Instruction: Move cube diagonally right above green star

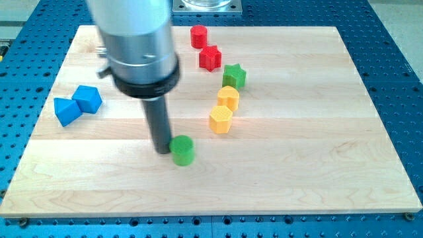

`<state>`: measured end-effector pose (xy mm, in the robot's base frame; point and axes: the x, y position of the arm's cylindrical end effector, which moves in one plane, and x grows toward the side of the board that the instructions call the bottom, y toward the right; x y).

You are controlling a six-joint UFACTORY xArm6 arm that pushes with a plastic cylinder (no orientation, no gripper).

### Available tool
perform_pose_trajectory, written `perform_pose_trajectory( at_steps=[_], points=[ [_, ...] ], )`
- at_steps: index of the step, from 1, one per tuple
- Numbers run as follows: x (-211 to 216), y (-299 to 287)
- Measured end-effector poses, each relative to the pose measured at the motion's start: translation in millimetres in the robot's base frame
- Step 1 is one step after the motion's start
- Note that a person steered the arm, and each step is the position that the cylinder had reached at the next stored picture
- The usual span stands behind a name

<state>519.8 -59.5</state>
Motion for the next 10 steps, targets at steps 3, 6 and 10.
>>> perform_pose_trajectory(
  at_steps=[3, 6, 10],
  points=[
    [27, 28],
    [75, -72],
    [23, -155]
  ],
)
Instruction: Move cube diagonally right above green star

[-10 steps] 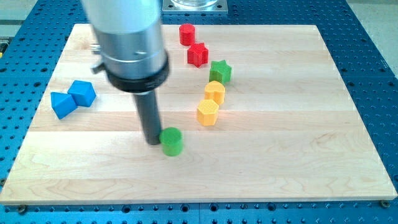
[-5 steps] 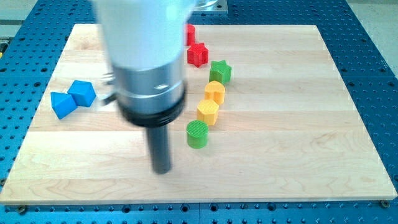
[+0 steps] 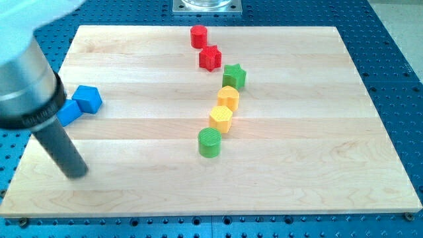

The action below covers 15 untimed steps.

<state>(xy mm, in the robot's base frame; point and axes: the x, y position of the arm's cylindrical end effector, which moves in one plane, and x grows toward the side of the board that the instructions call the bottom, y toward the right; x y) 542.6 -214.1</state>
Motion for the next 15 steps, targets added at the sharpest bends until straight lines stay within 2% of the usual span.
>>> perform_pose_trajectory(
  at_steps=[1, 2, 3, 4, 5, 6, 7, 9, 10, 11, 12, 13, 14, 15],
  points=[
    [-37, -73],
    [-46, -85],
    [-106, -28],
    [-139, 18],
    [-166, 31],
    [-213, 65],
    [-235, 120],
    [-250, 148],
    [-221, 101],
    [-218, 153],
    [-257, 186],
    [-262, 139],
    [-283, 129],
    [-294, 178]
  ],
)
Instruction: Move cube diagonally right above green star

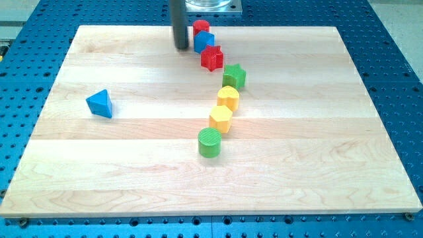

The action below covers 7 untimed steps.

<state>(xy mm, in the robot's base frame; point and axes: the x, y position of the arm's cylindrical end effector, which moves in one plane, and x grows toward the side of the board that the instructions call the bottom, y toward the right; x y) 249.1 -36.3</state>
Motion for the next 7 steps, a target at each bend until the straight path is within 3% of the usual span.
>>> perform_pose_trajectory(
  at_steps=[2, 3, 5, 6, 7],
  points=[
    [0, 153],
    [3, 119],
    [32, 166],
    [16, 145],
    [41, 144]
  ],
)
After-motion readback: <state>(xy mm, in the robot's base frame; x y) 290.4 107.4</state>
